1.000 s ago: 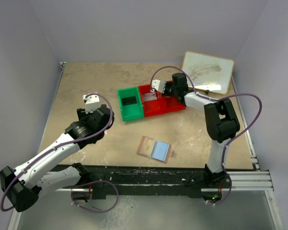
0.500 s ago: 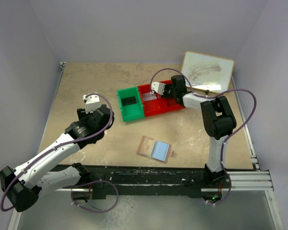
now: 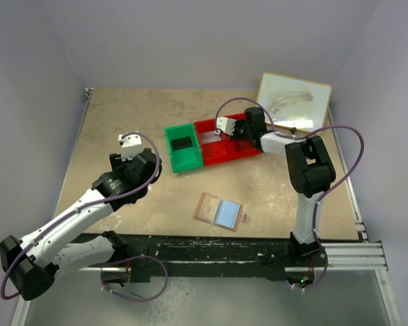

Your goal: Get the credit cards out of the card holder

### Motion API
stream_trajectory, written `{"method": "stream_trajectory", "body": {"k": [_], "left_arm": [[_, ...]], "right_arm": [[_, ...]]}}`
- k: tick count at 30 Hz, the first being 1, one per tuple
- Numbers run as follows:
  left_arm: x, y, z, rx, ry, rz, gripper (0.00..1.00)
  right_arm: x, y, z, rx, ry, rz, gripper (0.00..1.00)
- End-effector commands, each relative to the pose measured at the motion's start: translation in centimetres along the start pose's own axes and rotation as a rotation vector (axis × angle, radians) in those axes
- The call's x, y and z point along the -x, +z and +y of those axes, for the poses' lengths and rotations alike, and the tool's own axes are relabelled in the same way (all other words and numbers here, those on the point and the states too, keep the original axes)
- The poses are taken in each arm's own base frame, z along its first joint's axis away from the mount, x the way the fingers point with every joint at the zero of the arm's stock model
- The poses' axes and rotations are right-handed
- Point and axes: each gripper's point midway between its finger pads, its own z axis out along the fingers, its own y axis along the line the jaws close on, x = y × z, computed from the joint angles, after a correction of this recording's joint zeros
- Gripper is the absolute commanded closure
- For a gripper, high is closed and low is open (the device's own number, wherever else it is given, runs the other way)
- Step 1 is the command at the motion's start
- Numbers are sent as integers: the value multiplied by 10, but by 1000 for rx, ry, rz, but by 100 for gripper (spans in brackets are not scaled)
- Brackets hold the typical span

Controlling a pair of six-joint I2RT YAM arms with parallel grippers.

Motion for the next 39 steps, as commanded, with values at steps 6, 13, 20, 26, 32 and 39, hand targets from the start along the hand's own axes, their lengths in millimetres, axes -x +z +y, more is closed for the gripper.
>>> {"method": "stream_trajectory", "body": {"k": [6, 13, 20, 26, 32, 39], "left_arm": [[17, -3, -4, -20, -33, -35, 32], [16, -3, -6, -24, -31, -32, 32], [13, -1, -8, -28, -18, -21, 32], [13, -1, -10, -33, -15, -17, 32], [14, -2, -10, -39, -22, -18, 32], [15, -3, -6, -31, -38, -27, 32]], "right_arm": [[5, -11, -2, 53, 37, -50, 71], [5, -15, -1, 78, 81, -51, 60], [9, -19, -13, 50, 120, -51, 58], [28, -45, -47, -83, 186, -97, 56], [42, -92, -89, -298, 324, -129, 53], [48, -147, -88, -418, 1060, -145, 48]]}}
